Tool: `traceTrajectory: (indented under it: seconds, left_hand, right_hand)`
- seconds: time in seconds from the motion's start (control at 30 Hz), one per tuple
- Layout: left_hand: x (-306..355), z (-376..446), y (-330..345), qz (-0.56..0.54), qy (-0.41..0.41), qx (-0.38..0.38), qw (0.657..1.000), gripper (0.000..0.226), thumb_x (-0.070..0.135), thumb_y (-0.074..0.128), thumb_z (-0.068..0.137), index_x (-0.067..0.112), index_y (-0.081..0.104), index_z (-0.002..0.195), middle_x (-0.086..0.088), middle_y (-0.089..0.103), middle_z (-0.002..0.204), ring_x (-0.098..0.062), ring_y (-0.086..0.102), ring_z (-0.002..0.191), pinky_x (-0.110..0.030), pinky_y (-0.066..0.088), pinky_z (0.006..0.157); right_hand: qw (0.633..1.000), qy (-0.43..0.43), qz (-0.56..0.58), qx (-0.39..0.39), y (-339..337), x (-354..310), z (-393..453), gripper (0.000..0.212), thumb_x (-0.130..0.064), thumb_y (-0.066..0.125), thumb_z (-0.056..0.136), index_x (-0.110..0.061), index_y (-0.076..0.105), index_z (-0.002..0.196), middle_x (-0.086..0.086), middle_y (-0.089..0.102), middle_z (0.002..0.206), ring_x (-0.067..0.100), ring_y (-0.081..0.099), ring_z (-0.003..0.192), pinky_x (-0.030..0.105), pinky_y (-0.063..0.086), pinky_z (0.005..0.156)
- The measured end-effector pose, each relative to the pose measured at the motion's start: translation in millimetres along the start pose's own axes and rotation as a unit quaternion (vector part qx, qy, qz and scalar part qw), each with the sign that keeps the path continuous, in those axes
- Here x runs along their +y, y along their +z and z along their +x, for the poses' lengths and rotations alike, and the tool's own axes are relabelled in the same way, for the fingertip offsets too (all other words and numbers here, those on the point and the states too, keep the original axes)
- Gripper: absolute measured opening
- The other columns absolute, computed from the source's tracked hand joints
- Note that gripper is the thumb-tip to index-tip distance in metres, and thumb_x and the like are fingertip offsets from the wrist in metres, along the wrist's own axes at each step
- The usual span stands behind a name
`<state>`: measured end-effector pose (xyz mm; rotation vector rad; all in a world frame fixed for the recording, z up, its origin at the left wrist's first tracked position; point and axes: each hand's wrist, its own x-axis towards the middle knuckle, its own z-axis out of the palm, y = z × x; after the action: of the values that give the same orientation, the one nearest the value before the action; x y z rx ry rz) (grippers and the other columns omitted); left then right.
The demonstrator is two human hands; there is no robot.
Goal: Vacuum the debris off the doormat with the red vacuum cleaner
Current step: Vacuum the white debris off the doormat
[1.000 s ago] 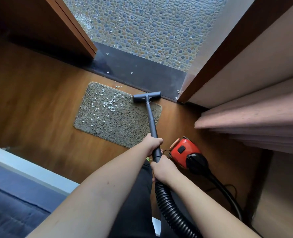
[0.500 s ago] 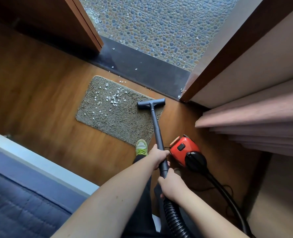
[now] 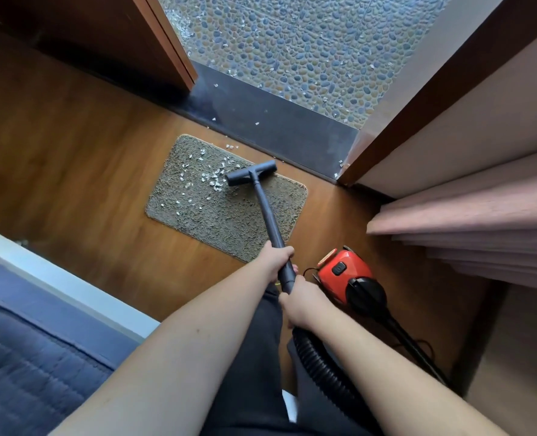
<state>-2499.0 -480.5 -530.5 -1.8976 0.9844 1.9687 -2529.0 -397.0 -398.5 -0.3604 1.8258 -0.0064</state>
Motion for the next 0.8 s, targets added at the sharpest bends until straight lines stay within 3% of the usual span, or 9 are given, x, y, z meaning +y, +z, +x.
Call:
traceTrajectory:
  seconds: [0.17, 0.33, 0.5, 0.67, 0.8]
  left_hand:
    - [16, 0, -17, -0.009, -0.001, 0.014, 1.000, 0.035, 0.003, 0.056, 0.093, 0.011, 0.033, 0.118, -0.021, 0.052, 0.085, -0.023, 0.054, 0.051, -0.026, 0.051, 0.039]
    - [1, -10, -6, 0.011, -0.014, -0.001, 1.000, 0.045, 0.002, 0.053, 0.092, 0.023, 0.018, 0.110, -0.026, 0.052, 0.098, -0.024, 0.054, 0.052, -0.028, 0.052, 0.043]
    - [-31, -25, 8, -0.009, -0.037, -0.001, 0.999, 0.042, 0.002, 0.054, 0.091, 0.022, 0.024, 0.112, -0.023, 0.052, 0.097, -0.024, 0.055, 0.052, -0.027, 0.052, 0.041]
    - [-57, -33, -5, -0.031, -0.033, 0.006, 0.999, 0.046, 0.004, 0.055, 0.091, 0.009, 0.034, 0.131, -0.021, 0.050, 0.095, -0.022, 0.055, 0.050, -0.027, 0.053, 0.044]
    - [-67, -31, -24, -0.070, -0.024, 0.036, 0.997, 0.044, 0.004, 0.058, 0.090, 0.010, 0.037, 0.129, -0.023, 0.053, 0.098, -0.023, 0.055, 0.047, -0.031, 0.055, 0.048]
  right_hand:
    - [0.999, -0.027, -0.020, 0.000, -6, -18, 9, 0.049, -0.026, 0.048, 0.094, -0.006, 0.040, 0.138, 0.017, 0.061, 0.126, 0.034, 0.059, 0.115, 0.032, 0.046, 0.090]
    - [1.000, 0.006, 0.008, -0.021, 4, -3, 2, 0.050, -0.028, 0.051, 0.093, -0.005, 0.040, 0.136, 0.016, 0.060, 0.126, 0.034, 0.061, 0.112, 0.033, 0.049, 0.092]
    - [0.999, 0.003, -0.030, -0.025, 14, 27, -12, 0.046, -0.027, 0.051, 0.092, -0.005, 0.045, 0.132, 0.014, 0.062, 0.125, 0.033, 0.062, 0.112, 0.031, 0.048, 0.087]
    - [0.997, -0.005, -0.068, -0.037, 31, 29, -26, 0.050, -0.026, 0.054, 0.093, -0.007, 0.041, 0.136, 0.014, 0.057, 0.132, 0.032, 0.057, 0.119, 0.032, 0.046, 0.091]
    - [0.993, -0.027, -0.108, -0.044, 43, 20, -23, 0.049, -0.028, 0.050, 0.094, -0.007, 0.039, 0.137, 0.014, 0.055, 0.135, 0.031, 0.056, 0.121, 0.032, 0.045, 0.093]
